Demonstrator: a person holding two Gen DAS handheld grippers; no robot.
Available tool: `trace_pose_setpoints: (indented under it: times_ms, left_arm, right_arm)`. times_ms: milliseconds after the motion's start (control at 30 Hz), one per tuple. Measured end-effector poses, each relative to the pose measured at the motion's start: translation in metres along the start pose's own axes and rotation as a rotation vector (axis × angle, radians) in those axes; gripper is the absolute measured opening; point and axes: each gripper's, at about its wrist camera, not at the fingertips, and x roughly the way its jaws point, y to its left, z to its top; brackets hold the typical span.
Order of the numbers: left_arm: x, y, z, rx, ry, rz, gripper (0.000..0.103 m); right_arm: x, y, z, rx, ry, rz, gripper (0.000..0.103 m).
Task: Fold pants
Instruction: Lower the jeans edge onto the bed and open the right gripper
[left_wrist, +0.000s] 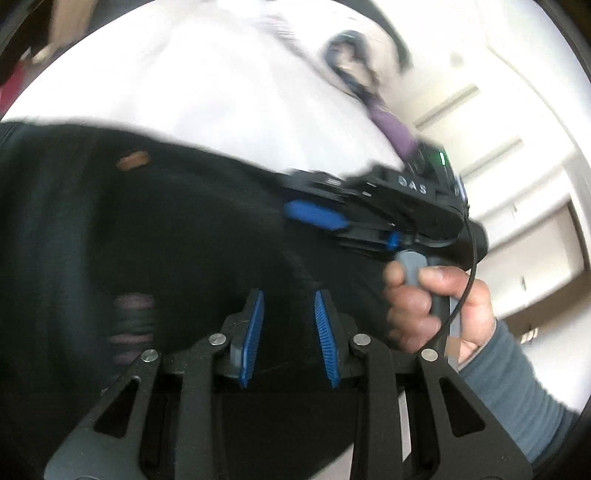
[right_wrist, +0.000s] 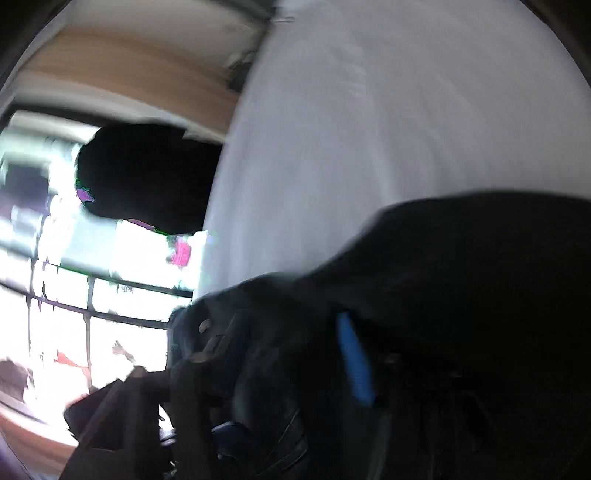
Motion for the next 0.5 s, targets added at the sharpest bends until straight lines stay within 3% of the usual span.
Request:
trace_pose_setpoints:
  times_ms: [33, 133, 200, 233, 267, 300, 400, 433, 467, 500]
  left_arm:
    - [-0.006, 0.013, -0.002, -0.031, -0.01, -0.042, 0.027]
    - [-0.018, 0.03, -0.008, -0.047, -0.045, -0.059, 0.027]
    - [-0.022, 0.041, -0.012, -0.084, -0.06, -0.094, 0.027]
    - [-0.025, 0.042, -0.014, -0.1, -0.066, -0.096, 0.027]
    - [-0.028, 0.04, -0.015, -0.101, -0.072, -0.087, 0.027]
    - [-0.032, 0.035, -0.012, -0.085, -0.082, -0.078, 0.028]
    - [-0.046, 0.028, -0.007, -0.017, -0.092, -0.079, 0.028]
    - [-0.045, 0.027, -0.006, -0.008, -0.077, -0.05, 0.028]
    - [-0.04, 0.03, -0.008, -0.01, -0.05, -0.002, 0.028]
    - [-0.036, 0.034, -0.013, -0.019, -0.038, 0.009, 0.028]
  right_arm:
    - [-0.005, -0.014, 0.008, 0.071, -0.04, 0.019, 0.003]
    - [-0.051, -0.063, 0.014, 0.268, -0.256, -0.002, 0.001]
    - [-0.091, -0.071, 0.008, 0.29, -0.378, -0.135, 0.021]
    - [-0.103, -0.068, 0.003, 0.289, -0.393, -0.153, 0.045]
    - [-0.114, -0.058, -0.007, 0.273, -0.391, -0.119, 0.064]
    - [-0.118, -0.048, -0.018, 0.255, -0.384, -0.078, 0.067]
    - [-0.115, -0.018, -0.075, 0.144, -0.288, 0.119, 0.073]
    - [-0.106, -0.017, -0.085, 0.124, -0.251, 0.149, 0.074]
    - [-0.094, -0.018, -0.097, 0.118, -0.201, 0.123, 0.073]
    - [-0.087, -0.026, -0.103, 0.124, -0.18, 0.084, 0.064]
